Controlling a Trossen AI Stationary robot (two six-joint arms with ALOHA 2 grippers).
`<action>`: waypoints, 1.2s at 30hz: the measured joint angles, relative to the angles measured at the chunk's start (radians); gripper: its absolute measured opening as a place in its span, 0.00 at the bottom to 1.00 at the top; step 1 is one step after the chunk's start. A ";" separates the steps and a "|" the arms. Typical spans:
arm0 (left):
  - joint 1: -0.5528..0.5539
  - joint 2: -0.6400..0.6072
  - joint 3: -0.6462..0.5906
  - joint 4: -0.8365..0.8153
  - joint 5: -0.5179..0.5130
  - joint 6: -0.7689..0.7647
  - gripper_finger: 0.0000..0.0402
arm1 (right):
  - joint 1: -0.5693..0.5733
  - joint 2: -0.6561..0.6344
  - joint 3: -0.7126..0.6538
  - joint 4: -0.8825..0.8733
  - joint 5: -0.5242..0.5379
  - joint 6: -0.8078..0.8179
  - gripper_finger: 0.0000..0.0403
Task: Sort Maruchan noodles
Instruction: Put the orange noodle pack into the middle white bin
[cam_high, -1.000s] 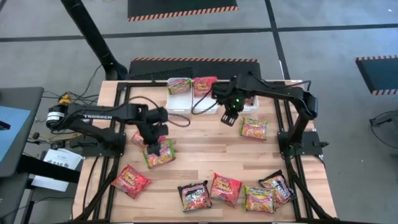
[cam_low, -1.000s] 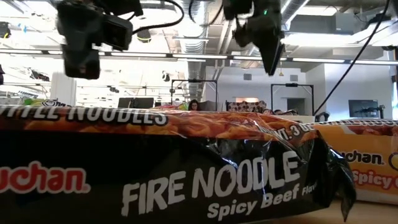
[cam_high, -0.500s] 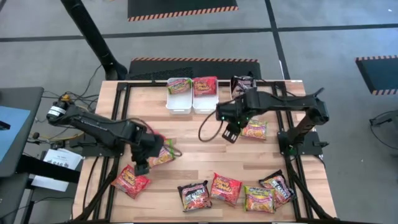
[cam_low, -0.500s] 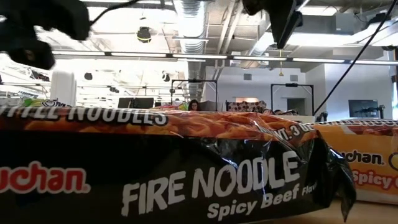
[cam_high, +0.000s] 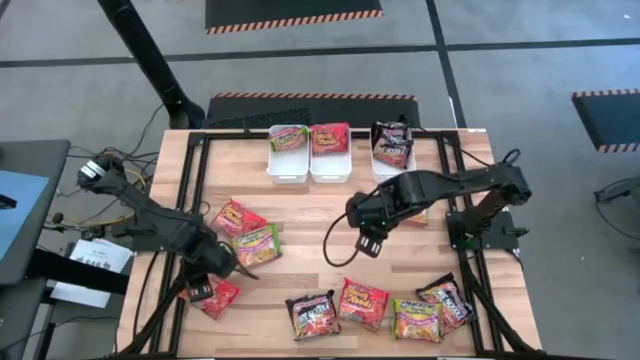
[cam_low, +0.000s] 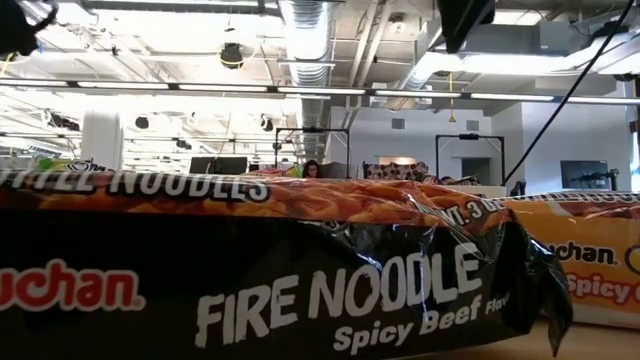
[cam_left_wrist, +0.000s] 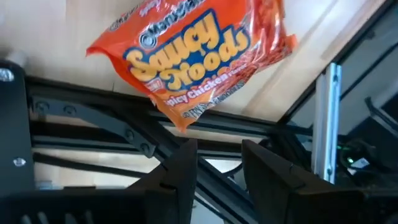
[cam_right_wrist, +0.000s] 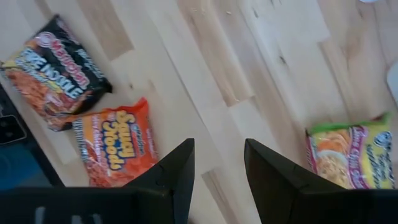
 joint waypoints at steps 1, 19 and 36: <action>-0.014 0.000 0.000 -0.005 0.000 -0.004 0.28 | 0.006 0.000 0.000 0.009 0.000 0.000 0.41; -0.106 0.004 0.000 0.074 -0.214 0.025 0.41 | 0.028 0.000 0.000 0.062 0.003 0.008 0.41; -0.254 0.071 -0.003 0.233 -0.398 -0.104 0.41 | 0.040 0.000 0.000 0.063 0.003 0.009 0.41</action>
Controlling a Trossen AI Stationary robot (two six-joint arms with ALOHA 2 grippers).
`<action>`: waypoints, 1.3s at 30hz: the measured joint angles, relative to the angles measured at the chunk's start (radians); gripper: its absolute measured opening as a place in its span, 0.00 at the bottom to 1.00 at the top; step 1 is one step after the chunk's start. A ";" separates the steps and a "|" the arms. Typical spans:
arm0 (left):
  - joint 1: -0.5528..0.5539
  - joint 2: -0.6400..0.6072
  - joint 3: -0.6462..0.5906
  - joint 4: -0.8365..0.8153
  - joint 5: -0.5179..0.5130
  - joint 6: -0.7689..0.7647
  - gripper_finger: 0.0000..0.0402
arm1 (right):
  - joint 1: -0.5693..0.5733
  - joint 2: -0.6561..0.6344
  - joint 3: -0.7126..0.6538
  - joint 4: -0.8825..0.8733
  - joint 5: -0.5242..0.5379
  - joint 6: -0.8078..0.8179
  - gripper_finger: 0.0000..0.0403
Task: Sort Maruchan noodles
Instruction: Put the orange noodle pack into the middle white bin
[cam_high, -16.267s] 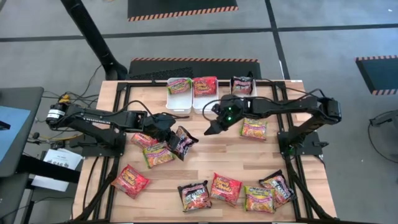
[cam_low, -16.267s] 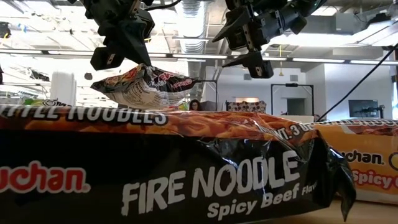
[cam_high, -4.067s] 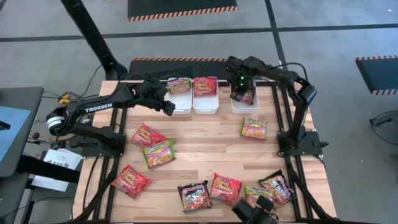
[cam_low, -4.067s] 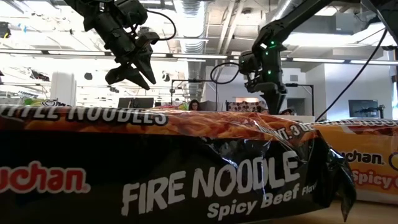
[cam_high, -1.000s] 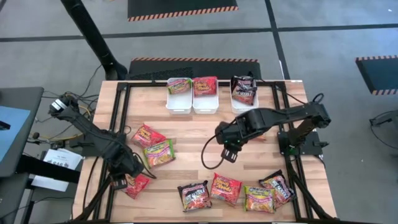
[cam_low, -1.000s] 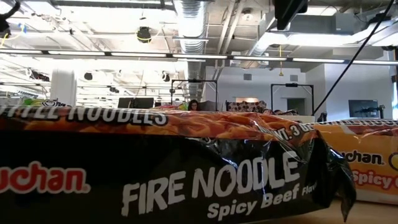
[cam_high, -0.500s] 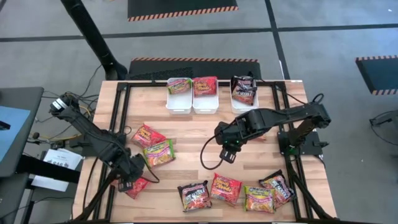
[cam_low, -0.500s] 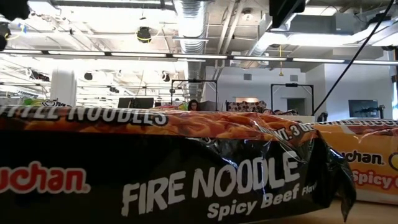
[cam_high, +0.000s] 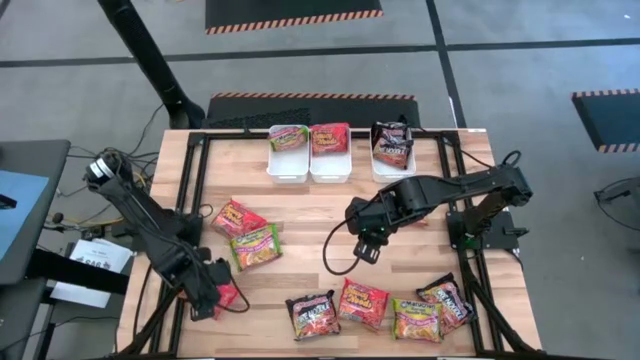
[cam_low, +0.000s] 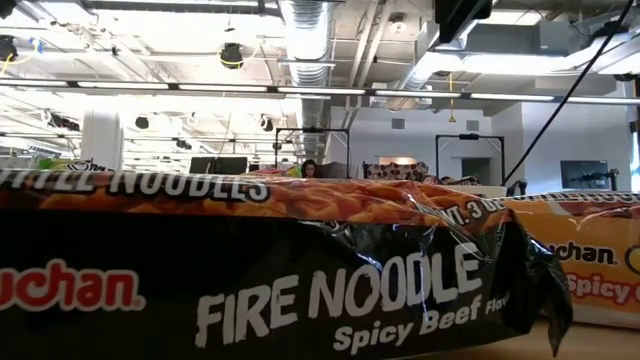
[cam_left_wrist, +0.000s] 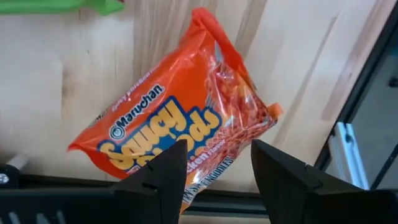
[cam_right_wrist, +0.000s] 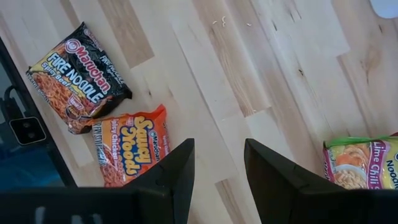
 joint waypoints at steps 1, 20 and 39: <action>-0.002 0.006 0.000 0.000 -0.002 -0.001 0.41 | 0.000 0.000 0.000 0.000 0.000 0.000 0.41; -0.034 0.200 0.000 0.000 0.018 0.036 0.41 | 0.007 0.000 0.000 0.003 0.000 0.000 0.41; -0.026 0.279 0.004 0.035 0.046 0.091 0.26 | 0.006 0.000 0.000 0.003 0.000 0.001 0.41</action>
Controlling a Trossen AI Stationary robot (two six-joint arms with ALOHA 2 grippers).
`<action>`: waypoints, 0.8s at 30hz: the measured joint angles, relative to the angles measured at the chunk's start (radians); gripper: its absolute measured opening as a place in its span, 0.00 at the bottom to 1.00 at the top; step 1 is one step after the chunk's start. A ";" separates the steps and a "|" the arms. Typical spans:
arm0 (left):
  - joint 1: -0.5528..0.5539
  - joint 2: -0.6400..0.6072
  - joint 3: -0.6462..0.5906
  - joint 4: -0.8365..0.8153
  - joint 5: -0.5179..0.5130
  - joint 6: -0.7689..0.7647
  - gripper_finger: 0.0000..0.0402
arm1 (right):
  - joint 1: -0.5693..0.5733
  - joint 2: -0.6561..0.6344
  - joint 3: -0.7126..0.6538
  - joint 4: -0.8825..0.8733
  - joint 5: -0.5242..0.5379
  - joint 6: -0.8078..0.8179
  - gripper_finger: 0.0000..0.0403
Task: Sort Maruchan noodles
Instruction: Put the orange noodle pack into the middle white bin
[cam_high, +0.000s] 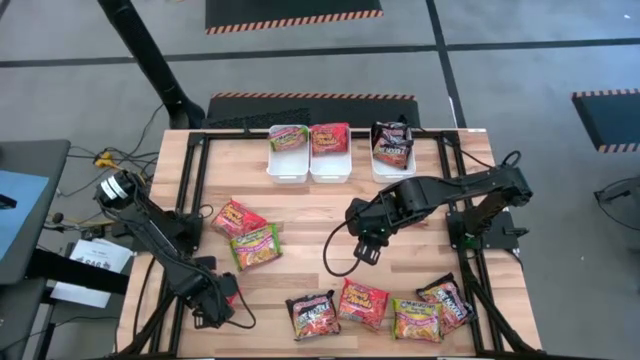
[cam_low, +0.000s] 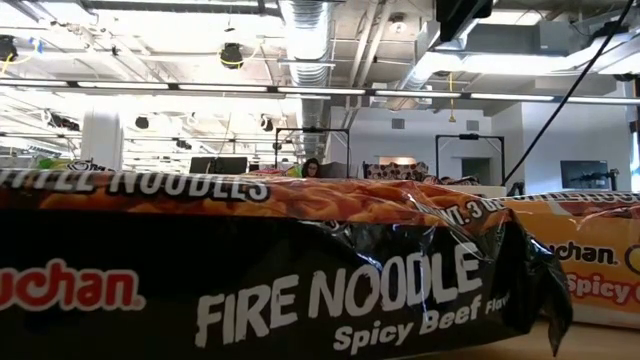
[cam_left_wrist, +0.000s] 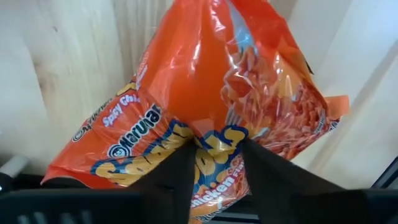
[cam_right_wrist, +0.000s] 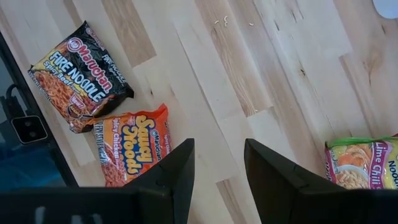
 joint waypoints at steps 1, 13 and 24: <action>0.000 0.000 0.000 0.003 -0.001 0.006 0.22 | 0.000 0.000 0.000 0.000 0.000 0.006 0.41; 0.002 -0.015 -0.006 0.011 0.001 0.067 0.00 | 0.000 0.000 0.000 0.000 0.000 0.032 0.41; 0.059 -0.182 -0.010 0.044 -0.081 0.075 0.00 | 0.000 0.000 0.000 0.003 0.016 0.031 0.41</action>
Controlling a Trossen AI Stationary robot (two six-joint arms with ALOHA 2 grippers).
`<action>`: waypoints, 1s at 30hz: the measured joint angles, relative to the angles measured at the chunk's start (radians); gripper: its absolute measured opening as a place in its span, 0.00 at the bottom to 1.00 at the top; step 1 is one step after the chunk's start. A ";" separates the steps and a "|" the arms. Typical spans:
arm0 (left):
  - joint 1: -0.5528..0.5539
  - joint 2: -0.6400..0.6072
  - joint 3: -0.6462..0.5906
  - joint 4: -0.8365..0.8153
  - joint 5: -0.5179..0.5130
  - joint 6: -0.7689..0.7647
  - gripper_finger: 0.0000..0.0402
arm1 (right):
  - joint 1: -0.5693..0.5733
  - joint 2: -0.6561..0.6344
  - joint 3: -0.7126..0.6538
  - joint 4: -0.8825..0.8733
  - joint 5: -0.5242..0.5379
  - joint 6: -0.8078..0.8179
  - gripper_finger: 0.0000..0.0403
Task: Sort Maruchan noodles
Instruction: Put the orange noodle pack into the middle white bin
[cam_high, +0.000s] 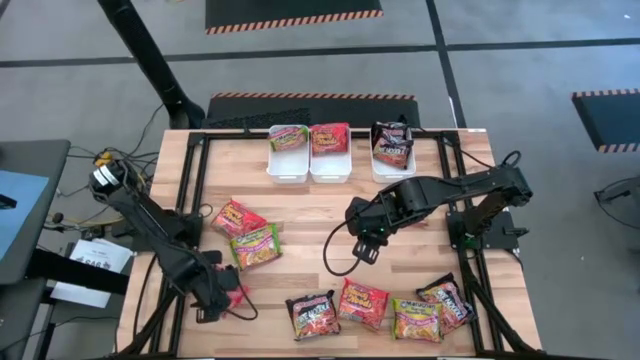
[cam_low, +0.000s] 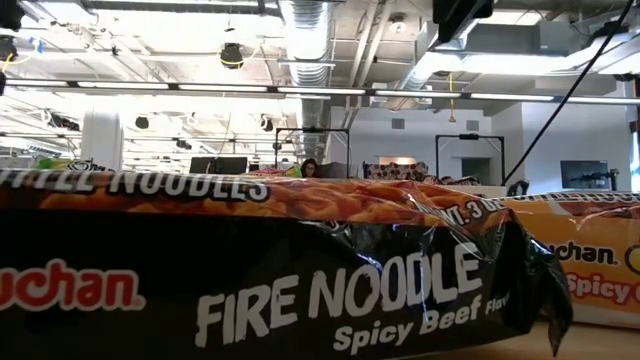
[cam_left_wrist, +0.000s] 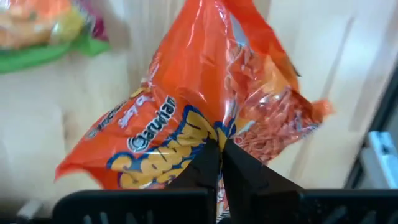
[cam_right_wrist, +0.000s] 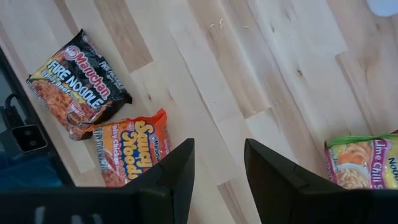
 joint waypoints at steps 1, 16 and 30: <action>0.013 0.000 0.000 0.014 0.001 0.013 0.00 | 0.000 0.000 0.000 0.000 0.007 0.000 0.41; 0.233 0.009 0.003 0.153 0.013 0.293 0.00 | 0.000 0.000 0.000 0.004 -0.001 0.000 0.41; 0.361 0.008 0.005 0.321 0.100 0.445 0.00 | -0.003 0.000 0.000 0.005 -0.046 -0.009 0.41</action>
